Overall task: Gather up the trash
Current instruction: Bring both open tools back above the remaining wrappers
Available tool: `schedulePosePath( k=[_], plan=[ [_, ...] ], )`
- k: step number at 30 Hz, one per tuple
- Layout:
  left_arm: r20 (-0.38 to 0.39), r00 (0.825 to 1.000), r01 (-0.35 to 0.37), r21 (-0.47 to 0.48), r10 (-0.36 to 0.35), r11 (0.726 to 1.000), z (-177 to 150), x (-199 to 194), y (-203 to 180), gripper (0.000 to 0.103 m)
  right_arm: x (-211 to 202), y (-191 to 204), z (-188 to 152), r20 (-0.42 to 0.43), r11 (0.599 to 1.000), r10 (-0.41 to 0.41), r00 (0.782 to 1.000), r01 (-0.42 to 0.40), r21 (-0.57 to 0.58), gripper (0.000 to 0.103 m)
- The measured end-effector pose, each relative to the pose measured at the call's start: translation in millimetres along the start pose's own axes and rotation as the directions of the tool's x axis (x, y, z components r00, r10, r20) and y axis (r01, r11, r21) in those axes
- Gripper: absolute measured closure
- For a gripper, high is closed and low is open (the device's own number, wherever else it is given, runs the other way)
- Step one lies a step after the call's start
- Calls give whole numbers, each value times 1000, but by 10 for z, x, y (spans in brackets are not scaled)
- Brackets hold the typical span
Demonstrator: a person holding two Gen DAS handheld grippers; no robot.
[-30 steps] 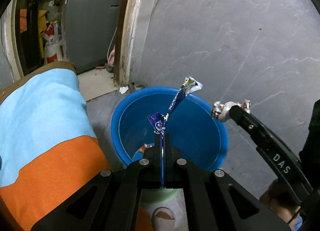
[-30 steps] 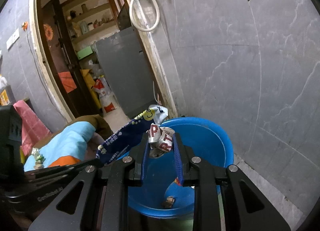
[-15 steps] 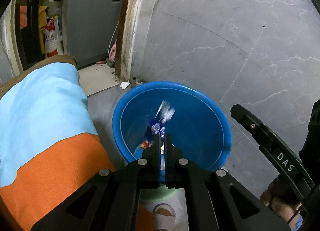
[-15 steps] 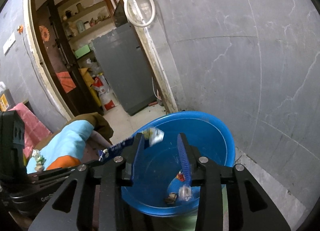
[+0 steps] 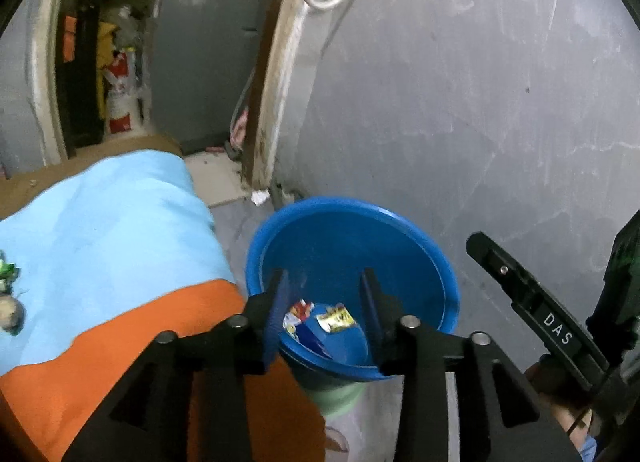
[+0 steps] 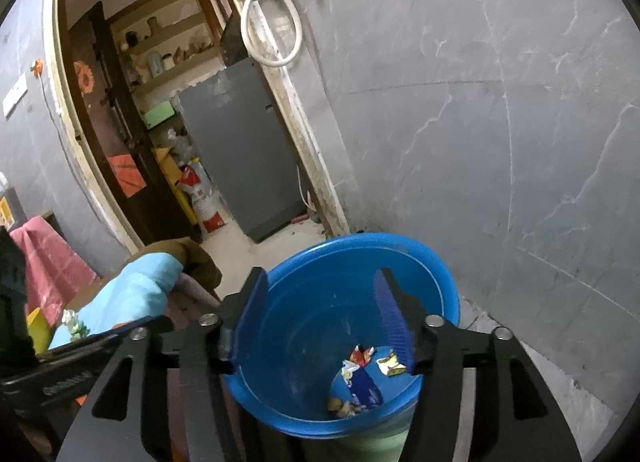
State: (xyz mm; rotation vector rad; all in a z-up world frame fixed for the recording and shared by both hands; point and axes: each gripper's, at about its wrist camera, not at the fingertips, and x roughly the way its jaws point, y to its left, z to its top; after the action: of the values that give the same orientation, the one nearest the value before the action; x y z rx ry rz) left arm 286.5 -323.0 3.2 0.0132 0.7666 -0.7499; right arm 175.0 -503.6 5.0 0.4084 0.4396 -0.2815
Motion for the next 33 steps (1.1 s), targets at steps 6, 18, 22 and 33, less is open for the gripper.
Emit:
schedulePosePath(
  k=[6,18,22,33],
  plan=[
    [92,994,-59,-13,59,998,42,-294,80,50,-79,50,10,48,1000,-12,999,13,-12,28],
    [384,880,-282,-54,281,958,-72,-1055,248,5,-310,273,51,217,999,26,976,-15,-50,0],
    [420,846,-326,-82,329,942,-136,-1267,348,4,-418,428,35,289,995,66,955,-43,-86,0],
    [472,760,-418,-172,447,892,-323,-1809,680,2,-670,1017,-94,433,966,209,877,-117,-229,0]
  ],
)
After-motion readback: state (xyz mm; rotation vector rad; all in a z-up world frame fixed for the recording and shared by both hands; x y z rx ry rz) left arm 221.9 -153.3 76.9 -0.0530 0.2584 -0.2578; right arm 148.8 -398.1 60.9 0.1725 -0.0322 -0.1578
